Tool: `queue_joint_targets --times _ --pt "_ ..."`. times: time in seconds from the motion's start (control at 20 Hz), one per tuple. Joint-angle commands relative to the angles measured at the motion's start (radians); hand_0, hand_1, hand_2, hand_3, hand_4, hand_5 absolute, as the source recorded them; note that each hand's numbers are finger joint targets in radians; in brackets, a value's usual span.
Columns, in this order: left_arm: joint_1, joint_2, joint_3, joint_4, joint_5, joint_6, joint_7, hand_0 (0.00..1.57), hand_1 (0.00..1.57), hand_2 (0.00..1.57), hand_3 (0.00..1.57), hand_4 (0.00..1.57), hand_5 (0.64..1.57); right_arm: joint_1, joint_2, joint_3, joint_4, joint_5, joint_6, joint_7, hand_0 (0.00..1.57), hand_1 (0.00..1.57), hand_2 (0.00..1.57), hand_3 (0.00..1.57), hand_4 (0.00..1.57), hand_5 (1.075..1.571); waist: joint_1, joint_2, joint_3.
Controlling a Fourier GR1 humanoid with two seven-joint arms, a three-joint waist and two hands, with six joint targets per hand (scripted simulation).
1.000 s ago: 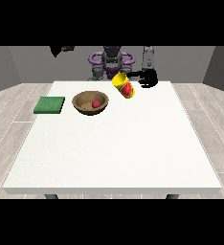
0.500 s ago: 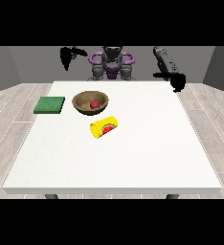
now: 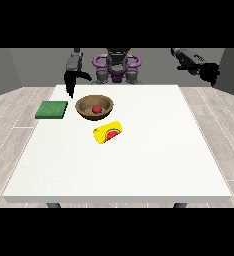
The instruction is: Pick the cup and pour the ball into the bowl, then pick the bowl and place it on the pad
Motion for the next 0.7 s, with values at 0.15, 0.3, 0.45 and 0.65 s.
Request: queue_joint_targets --times 0.15,0.3,0.45,0.65 --pt "-0.053 0.14 0.029 -0.01 0.031 -0.064 0.123 0.0 0.0 0.0 0.0 0.0 1.533 -0.018 -0.006 -0.055 0.264 -0.044 0.091 -0.168 0.0 0.0 0.0 0.0 0.34 1.571 -0.014 0.009 -0.0003" --pt "-0.094 0.189 0.049 -0.031 0.057 -0.094 0.143 0.0 0.0 0.0 0.0 0.0 1.543 -0.043 -0.037 -0.079 0.372 -0.047 0.132 -0.221 0.0 0.0 0.0 0.0 0.3 1.571 -0.01 0.031 -0.0003" --pt "-0.132 0.153 0.003 -0.112 0.042 -0.028 0.229 0.0 0.0 0.0 0.0 0.0 1.545 -0.121 -0.052 -0.117 0.546 -0.063 0.158 -0.283 0.0 0.0 0.0 0.0 0.29 1.57 0.009 0.017 0.0006" --pt "-0.166 0.212 0.052 -0.042 0.083 -0.065 0.249 0.0 0.0 0.0 0.0 0.0 1.536 -0.174 -0.006 -0.096 0.574 -0.059 0.088 -0.213 0.0 0.0 0.0 0.0 0.37 1.57 -0.016 0.002 -0.0009"
